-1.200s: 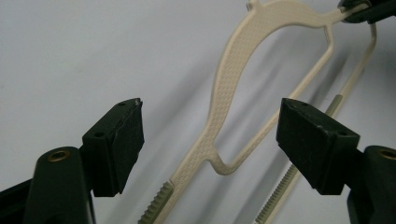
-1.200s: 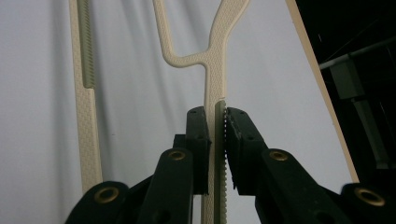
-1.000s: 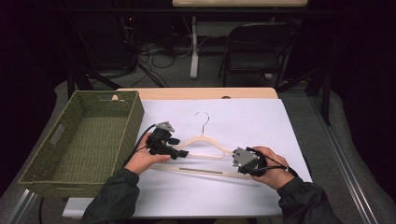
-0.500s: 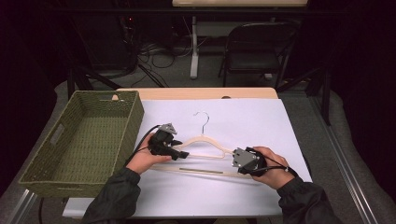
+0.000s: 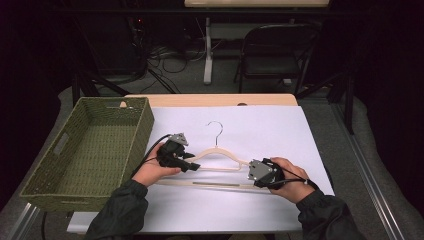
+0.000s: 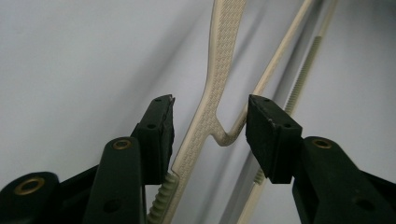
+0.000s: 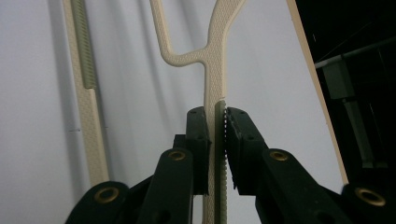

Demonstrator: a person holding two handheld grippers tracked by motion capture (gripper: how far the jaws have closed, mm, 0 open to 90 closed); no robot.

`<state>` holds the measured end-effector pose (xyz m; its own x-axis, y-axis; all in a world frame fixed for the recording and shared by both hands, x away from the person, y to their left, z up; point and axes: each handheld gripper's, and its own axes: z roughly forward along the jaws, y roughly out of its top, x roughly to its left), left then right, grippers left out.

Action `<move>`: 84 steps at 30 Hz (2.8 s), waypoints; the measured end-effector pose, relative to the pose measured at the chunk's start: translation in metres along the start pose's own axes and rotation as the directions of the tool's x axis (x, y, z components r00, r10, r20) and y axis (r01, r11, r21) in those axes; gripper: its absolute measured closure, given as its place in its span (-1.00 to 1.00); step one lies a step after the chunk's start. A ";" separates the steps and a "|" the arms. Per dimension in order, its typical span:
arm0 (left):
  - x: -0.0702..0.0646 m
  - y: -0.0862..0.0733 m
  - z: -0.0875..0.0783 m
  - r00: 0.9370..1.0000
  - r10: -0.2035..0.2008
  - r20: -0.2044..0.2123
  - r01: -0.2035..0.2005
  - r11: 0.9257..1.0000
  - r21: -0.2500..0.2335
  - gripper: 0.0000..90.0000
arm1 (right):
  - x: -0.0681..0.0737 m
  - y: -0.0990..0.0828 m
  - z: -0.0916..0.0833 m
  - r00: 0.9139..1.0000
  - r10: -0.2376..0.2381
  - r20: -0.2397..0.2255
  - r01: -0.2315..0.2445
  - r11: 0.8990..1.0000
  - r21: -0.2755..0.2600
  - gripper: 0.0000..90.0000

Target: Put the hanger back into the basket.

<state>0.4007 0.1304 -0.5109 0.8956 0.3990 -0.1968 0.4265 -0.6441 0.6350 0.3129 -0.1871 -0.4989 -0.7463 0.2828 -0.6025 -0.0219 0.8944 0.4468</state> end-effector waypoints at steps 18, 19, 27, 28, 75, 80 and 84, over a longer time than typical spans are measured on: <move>-0.013 -0.004 -0.018 0.990 0.094 0.104 -0.095 0.996 -0.002 0.70 | 0.000 -0.009 -0.006 0.990 0.128 -0.053 -0.132 0.989 -0.069 0.35; -0.014 -0.005 -0.019 0.989 0.103 0.103 -0.103 0.995 0.000 0.71 | 0.000 -0.009 -0.008 0.989 0.136 -0.051 -0.140 0.987 -0.081 0.31; -0.028 -0.006 -0.021 0.973 0.212 0.091 -0.214 0.977 0.008 0.78 | -0.001 -0.012 -0.023 0.980 0.186 -0.063 -0.193 0.973 -0.124 0.08; -0.030 -0.006 -0.022 0.969 0.230 0.086 -0.232 0.973 0.005 0.79 | 0.000 -0.013 -0.024 0.980 0.192 -0.055 -0.198 0.970 -0.142 0.08; -0.053 0.001 -0.049 0.996 0.093 0.006 -0.092 0.990 -0.103 0.95 | -0.006 -0.024 -0.037 0.967 0.256 -0.007 -0.254 0.957 -0.141 0.05; -0.059 0.002 -0.054 0.996 0.083 -0.022 -0.085 0.992 -0.093 0.95 | -0.006 -0.023 -0.040 0.966 0.260 -0.001 -0.257 0.954 -0.156 0.04; -0.064 0.001 -0.059 0.997 0.067 -0.038 -0.070 0.993 -0.094 0.94 | -0.006 -0.023 -0.042 0.966 0.260 0.004 -0.256 0.955 -0.152 0.04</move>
<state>0.3362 0.1426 -0.4538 0.9167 0.3793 -0.1252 0.3485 -0.6063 0.7148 0.2905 -0.2236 -0.4778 -0.7235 0.5067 -0.4688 0.0687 0.7286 0.6815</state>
